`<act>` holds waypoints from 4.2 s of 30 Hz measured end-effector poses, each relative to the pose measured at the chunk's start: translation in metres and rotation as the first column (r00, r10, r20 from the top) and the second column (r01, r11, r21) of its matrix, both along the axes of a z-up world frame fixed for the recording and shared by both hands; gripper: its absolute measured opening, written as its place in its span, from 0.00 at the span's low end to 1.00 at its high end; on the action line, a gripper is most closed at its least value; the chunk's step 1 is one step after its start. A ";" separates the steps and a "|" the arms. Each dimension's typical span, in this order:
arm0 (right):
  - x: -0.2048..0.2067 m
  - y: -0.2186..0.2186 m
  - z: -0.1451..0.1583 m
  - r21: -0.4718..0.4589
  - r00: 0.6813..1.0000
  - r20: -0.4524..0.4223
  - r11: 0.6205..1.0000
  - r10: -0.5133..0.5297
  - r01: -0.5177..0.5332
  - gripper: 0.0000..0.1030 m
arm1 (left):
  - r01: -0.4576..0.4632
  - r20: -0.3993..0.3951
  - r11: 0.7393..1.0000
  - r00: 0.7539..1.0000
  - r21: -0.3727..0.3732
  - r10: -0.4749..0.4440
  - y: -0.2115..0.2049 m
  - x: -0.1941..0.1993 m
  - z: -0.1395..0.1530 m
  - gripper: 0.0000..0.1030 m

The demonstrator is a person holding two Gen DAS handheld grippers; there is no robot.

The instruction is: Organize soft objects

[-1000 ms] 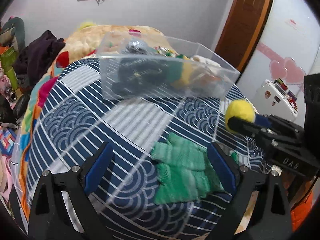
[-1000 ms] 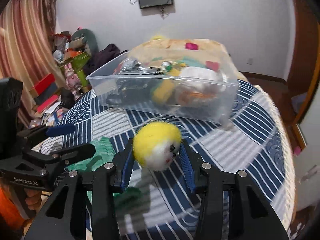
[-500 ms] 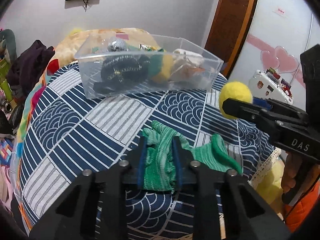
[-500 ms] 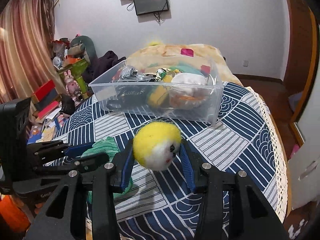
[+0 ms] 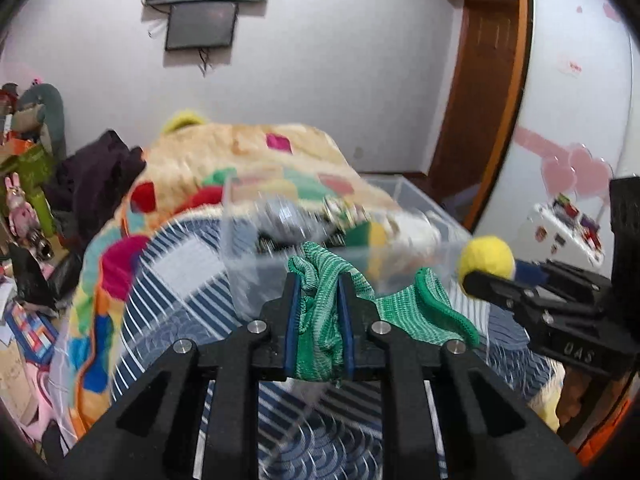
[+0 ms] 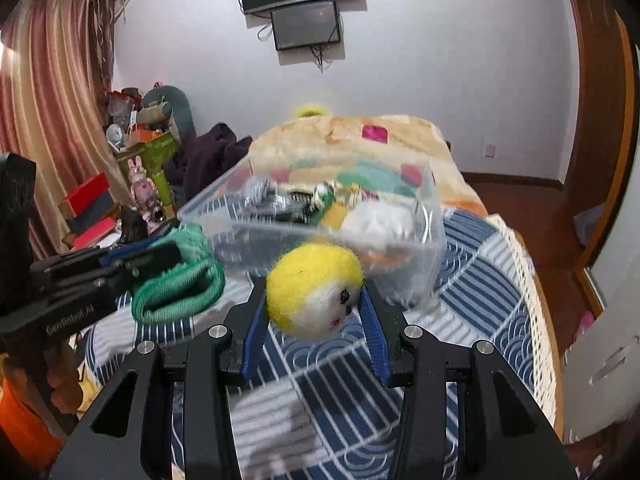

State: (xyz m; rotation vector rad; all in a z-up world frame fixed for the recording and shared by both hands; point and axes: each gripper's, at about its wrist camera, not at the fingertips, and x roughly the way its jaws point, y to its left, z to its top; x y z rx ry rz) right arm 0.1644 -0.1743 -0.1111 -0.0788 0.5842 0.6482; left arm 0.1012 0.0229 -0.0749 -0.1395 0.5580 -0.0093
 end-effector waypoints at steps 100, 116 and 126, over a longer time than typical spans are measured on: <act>-0.052 -0.018 0.106 0.185 0.911 0.380 0.978 -0.161 0.096 1.00 | -0.025 0.369 0.994 0.929 0.108 -0.017 -0.024 -0.076 0.112 1.00; -0.054 -0.019 0.109 0.200 0.914 0.375 0.976 -0.154 0.082 1.00 | -0.033 0.363 0.994 0.932 0.106 -0.008 -0.024 -0.075 0.107 1.00; -0.054 -0.019 0.109 0.202 0.915 0.374 0.976 -0.153 0.080 1.00 | -0.026 0.361 0.995 0.932 0.100 -0.012 -0.023 -0.076 0.107 1.00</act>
